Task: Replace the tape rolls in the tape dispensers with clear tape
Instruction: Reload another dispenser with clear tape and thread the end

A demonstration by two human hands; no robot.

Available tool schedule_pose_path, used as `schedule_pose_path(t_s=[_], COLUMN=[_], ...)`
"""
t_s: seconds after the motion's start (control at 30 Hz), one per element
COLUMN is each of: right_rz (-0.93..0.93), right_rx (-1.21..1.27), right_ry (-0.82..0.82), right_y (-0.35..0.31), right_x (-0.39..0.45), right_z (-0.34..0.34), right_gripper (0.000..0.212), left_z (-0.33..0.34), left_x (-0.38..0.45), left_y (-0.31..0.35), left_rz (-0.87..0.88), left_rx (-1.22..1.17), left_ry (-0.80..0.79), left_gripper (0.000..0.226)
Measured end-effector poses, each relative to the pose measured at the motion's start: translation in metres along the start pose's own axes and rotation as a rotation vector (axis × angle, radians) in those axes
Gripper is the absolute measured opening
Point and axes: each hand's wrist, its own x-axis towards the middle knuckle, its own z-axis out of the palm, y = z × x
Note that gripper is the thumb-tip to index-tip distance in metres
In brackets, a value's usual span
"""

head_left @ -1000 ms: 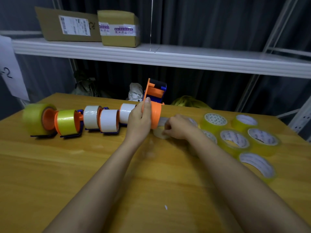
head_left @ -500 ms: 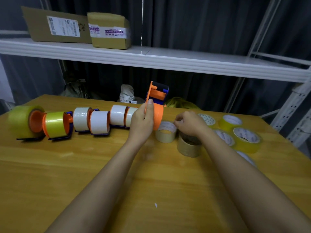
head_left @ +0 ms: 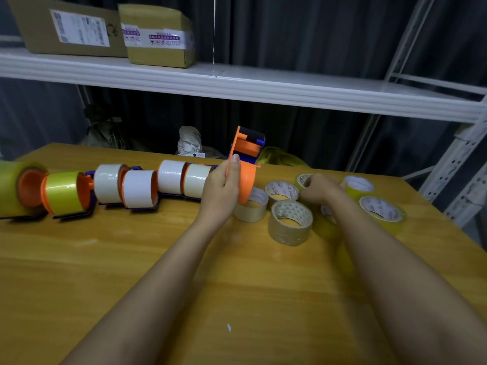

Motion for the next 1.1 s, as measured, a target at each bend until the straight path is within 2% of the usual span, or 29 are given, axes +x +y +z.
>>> schedule_pose_path(t_s=[0.1,0.17,0.23,0.43,0.7,0.83,0.97,1.1], right_rz=[0.035,0.059,0.066,0.014,-0.099,-0.168,-0.243,-0.262], right_rx=[0.01,-0.007,-0.026,-0.042,0.044,0.3,0.668,0.895], right_ry=[-0.021,0.005,0.056,0.223,0.471,0.539,0.471,0.439], right_y=[0.001,0.003,0.004,0.005,-0.003,-0.012,-0.03,-0.05], right_x=[0.007,0.009,0.006,0.004,-0.013,-0.038,-0.064,-0.088], right_z=[0.008,0.012,0.014,0.012,0.0,-0.007,-0.013,-0.008], right_gripper=[0.025,0.032,0.037,0.021,0.023,0.025,0.019,0.027], left_z=[0.001,0.001,0.001,-0.004,-0.009,-0.012,-0.02,-0.029], left_x=[-0.001,-0.002,-0.002,-0.004,-0.011,-0.016,-0.021,-0.031], left_y=[0.001,0.002,0.003,0.006,0.015,0.024,0.032,0.035], left_rz=[-0.001,-0.004,-0.002,0.001,-0.026,-0.037,-0.065,-0.117], left_rx=[0.001,0.008,0.008,0.012,-0.024,-0.044,-0.063,-0.091], left_ry=[-0.02,-0.03,-0.031,-0.023,-0.007,0.004,0.027,0.062], left_gripper=[0.04,0.041,0.041,0.046,0.041,0.037,0.038,0.043])
